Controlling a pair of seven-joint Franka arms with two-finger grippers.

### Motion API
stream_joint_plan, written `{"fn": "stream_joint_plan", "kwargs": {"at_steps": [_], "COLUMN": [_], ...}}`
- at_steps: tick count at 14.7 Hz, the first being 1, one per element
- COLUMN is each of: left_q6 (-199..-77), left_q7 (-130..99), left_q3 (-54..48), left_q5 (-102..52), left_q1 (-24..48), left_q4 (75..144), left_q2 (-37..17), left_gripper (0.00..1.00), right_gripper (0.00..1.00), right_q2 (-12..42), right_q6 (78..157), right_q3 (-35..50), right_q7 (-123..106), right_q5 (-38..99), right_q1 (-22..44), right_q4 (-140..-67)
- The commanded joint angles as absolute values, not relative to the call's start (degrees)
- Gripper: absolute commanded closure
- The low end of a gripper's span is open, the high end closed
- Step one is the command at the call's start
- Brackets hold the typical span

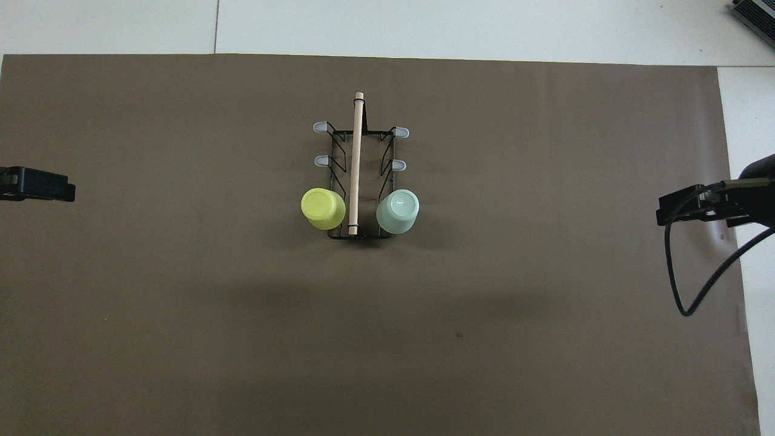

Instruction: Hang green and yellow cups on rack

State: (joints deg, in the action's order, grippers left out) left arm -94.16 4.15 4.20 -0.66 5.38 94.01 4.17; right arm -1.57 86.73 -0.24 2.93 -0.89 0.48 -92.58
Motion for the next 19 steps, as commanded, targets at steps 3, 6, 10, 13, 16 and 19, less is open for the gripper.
{"fn": "stream_joint_plan", "kwargs": {"at_steps": [3,6,10,13,16,19], "left_q6": [-92.2,-93.0,-93.3,-92.6,-93.0,-92.6], "left_q7": [6.0,6.1,7.5,7.4,7.6,7.6], "left_q3": [3.6,3.6,4.2,4.2,4.2,4.0], "left_q5": [-1.4,-1.2,-1.0,-1.0,0.7,-0.1], "left_q1": [4.3,4.3,4.1,4.1,4.7,4.8], "left_q4": [93.4,93.5,94.3,96.4,95.8,92.7], "left_q2": [4.2,4.1,4.3,5.7,5.3,2.9], "left_gripper": [0.0,0.0,0.0,0.0,0.0,0.0], "right_gripper": [0.0,0.0,0.0,0.0,0.0,0.0], "right_q2": [-2.7,-2.3,-1.6,-1.2,-1.7,-1.8], "right_q6": [87.8,87.7,86.0,87.7,87.6,87.5], "right_q3": [0.0,0.0,0.0,0.0,0.0,0.0], "right_q7": [3.7,3.5,3.4,3.3,4.1,3.5], "right_q5": [0.0,-0.3,-1.0,-0.4,-0.4,-0.2], "right_q1": [-0.4,-0.4,-0.4,-0.5,-0.4,-0.4], "right_q4": [-94.0,-93.9,-93.3,-93.3,-93.9,-93.8]}}
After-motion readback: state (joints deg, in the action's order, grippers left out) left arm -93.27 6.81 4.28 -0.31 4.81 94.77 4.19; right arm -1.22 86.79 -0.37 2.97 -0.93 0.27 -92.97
